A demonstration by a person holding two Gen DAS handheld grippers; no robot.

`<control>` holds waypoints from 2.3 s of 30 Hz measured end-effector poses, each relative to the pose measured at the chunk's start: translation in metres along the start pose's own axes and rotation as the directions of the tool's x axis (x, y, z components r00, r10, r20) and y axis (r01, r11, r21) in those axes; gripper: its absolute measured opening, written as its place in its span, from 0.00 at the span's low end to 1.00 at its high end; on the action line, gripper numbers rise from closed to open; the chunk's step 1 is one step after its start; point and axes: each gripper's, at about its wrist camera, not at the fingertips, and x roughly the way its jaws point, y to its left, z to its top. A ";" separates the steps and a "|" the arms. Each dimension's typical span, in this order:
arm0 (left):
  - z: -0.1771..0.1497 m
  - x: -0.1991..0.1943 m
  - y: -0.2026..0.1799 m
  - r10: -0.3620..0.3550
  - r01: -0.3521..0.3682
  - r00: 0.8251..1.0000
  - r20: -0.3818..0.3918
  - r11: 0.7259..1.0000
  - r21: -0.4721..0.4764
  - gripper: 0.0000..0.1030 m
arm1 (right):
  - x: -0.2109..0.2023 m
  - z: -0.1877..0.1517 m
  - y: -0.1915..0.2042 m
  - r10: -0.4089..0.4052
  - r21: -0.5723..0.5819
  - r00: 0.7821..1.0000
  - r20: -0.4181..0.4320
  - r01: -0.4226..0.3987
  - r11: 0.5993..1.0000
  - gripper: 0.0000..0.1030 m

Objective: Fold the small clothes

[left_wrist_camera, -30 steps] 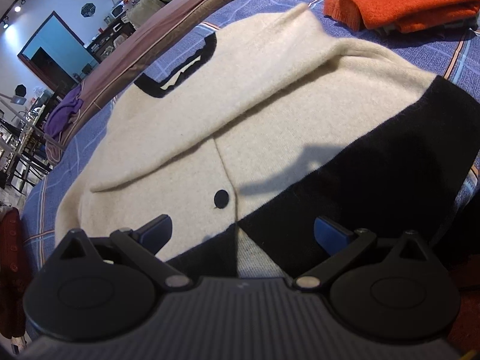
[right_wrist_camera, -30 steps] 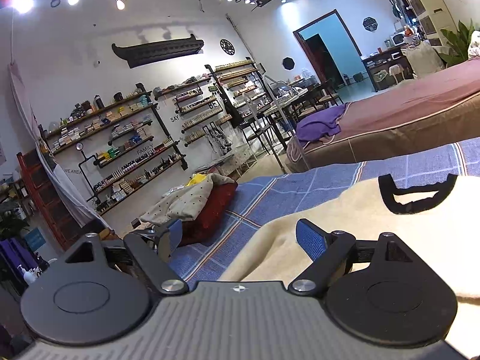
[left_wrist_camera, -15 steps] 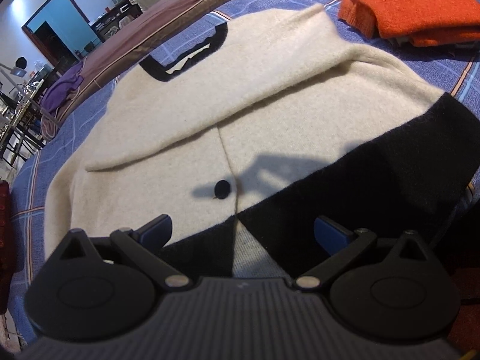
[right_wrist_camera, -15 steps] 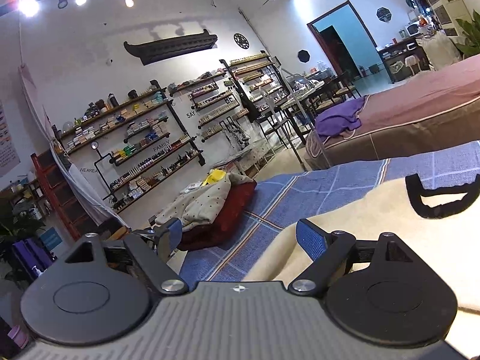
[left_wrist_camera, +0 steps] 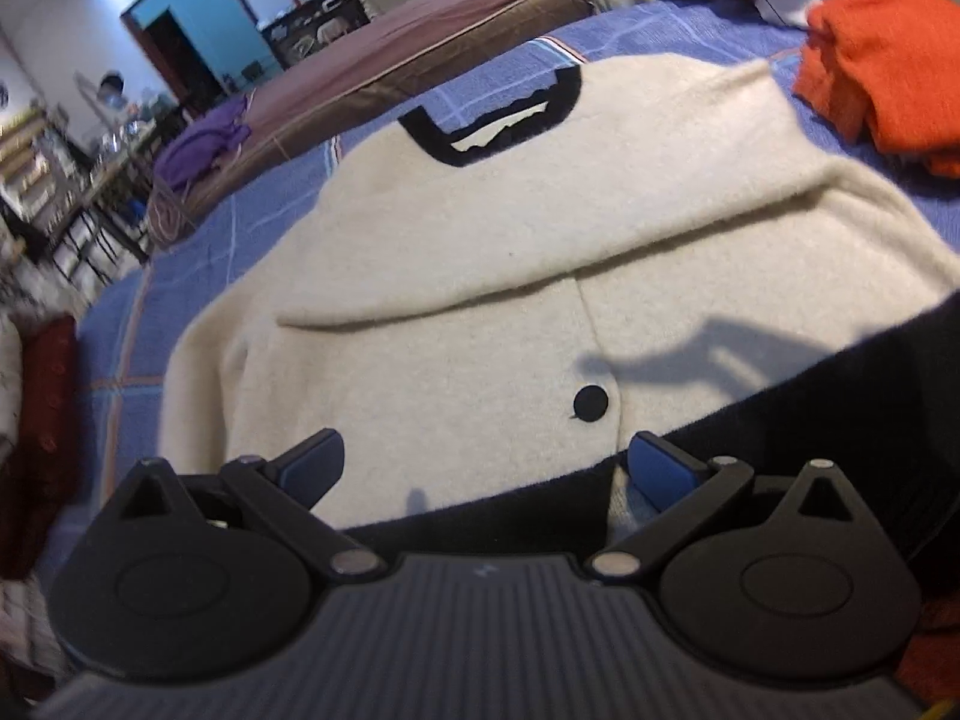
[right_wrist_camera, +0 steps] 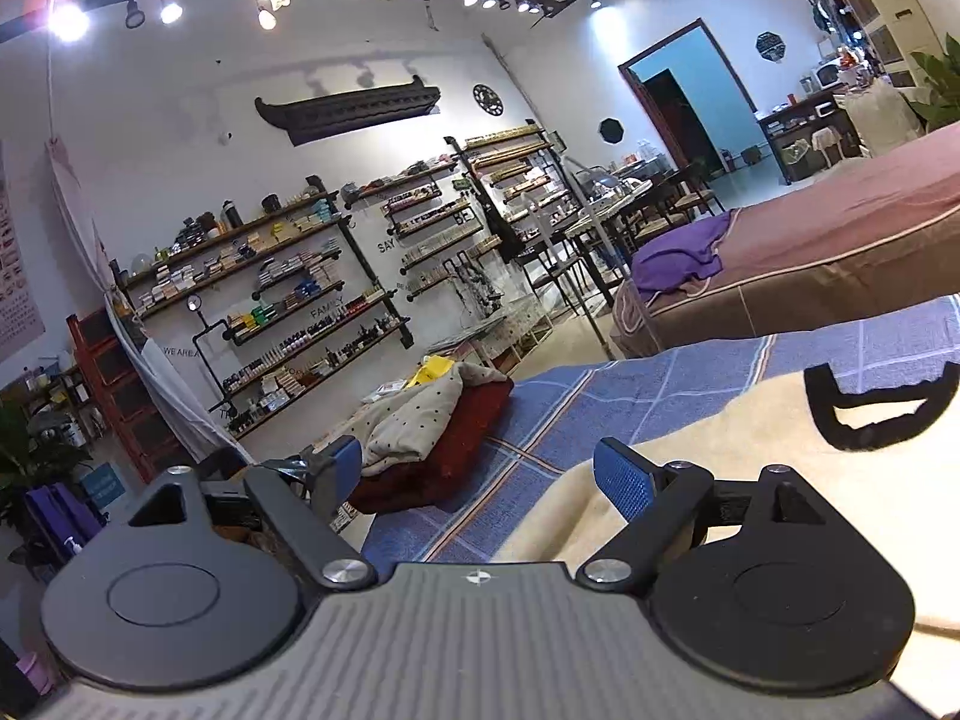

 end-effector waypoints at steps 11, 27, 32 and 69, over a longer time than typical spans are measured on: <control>-0.074 -0.030 0.089 0.164 -0.132 0.984 0.069 0.935 -0.330 1.00 | 0.014 -0.051 -0.071 -0.435 -0.015 0.854 -0.285 0.450 0.893 1.00; -0.179 -0.052 0.155 0.099 -0.108 0.994 -0.047 0.811 -0.576 0.85 | 0.100 -0.112 0.000 -0.184 -0.233 0.865 -0.468 0.081 0.969 1.00; -0.175 -0.019 0.152 0.059 -0.094 0.995 -0.079 0.802 -0.589 0.23 | 0.108 -0.125 0.012 -0.208 -0.316 0.847 -0.490 0.049 0.947 1.00; -0.034 0.012 0.040 0.000 0.057 0.984 0.179 0.947 -0.315 0.99 | 0.026 -0.091 -0.092 -0.572 -0.352 0.752 -0.328 0.465 0.812 1.00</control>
